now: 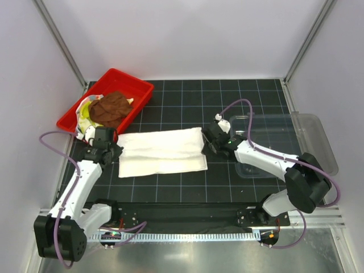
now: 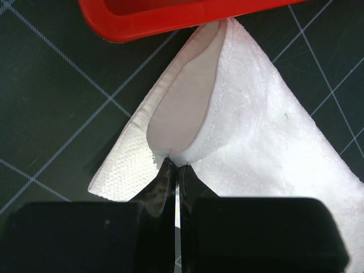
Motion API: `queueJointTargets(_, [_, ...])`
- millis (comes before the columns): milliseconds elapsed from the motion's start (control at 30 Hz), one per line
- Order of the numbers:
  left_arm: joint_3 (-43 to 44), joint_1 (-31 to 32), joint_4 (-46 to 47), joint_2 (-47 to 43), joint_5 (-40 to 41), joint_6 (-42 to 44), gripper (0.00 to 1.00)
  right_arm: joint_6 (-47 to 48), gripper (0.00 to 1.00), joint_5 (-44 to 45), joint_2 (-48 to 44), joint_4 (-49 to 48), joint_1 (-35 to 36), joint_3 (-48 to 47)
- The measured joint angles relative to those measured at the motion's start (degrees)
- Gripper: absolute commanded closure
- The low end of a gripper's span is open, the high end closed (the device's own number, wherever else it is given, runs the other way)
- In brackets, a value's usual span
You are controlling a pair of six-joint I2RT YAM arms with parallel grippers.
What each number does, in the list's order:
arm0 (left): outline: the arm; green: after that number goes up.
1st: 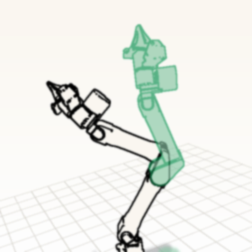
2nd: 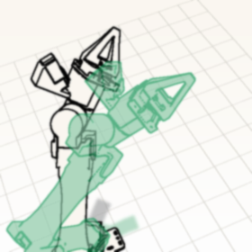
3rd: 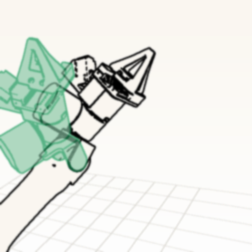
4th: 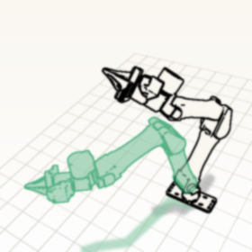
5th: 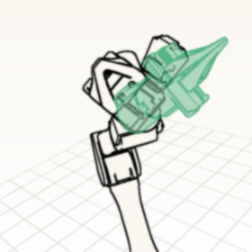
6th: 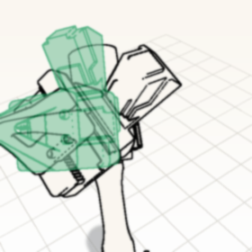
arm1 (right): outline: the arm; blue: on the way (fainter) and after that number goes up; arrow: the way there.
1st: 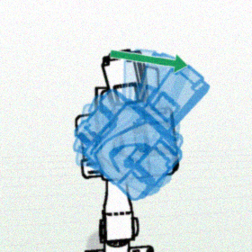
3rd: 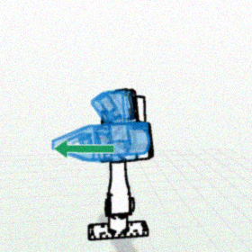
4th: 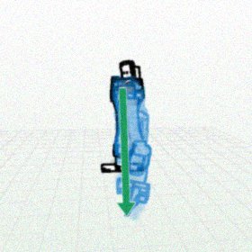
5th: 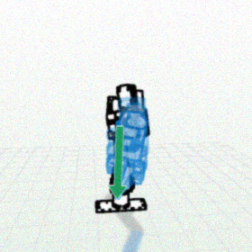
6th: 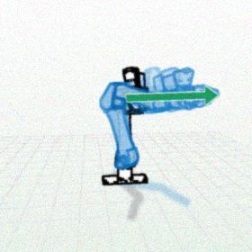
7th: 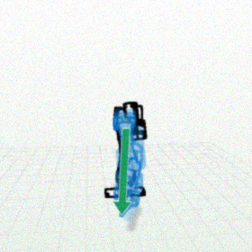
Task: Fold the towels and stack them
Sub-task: Smooth out wrinkles on the folded towel
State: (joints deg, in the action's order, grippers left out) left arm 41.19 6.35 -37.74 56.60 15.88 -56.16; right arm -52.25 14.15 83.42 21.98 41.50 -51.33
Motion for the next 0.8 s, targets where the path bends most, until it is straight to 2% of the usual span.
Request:
queueJointTargets(267, [0.5, 0.0, -6.6, -5.9, -0.7, -0.8, 1.0, 1.5, 0.99, -1.6, -4.5, 4.9, 0.0, -2.6])
queueJointTargets(400, [-4.9, 0.0, -7.3, -11.9, -1.4, -2.6, 1.0, 0.6, 0.99, -3.5, -9.4, 2.4, 1.0, 3.8])
queueJointTargets(500, [-10.1, 0.9, -8.4, -14.3, -2.1, -4.8, 1.0, -0.3, 0.99, -5.1, -9.5, -0.4, 1.9, 9.8])
queueJointTargets(633, [-11.9, 3.2, -9.6, -13.4, -2.5, -6.7, 1.0, -1.7, 0.99, -7.1, -6.7, -4.5, 2.3, 16.7])
queueJointTargets(800, [-12.1, 4.9, -9.1, -9.7, -1.3, -8.0, 1.0, -2.6, 0.99, -6.3, -6.7, -5.7, 2.3, 17.0])
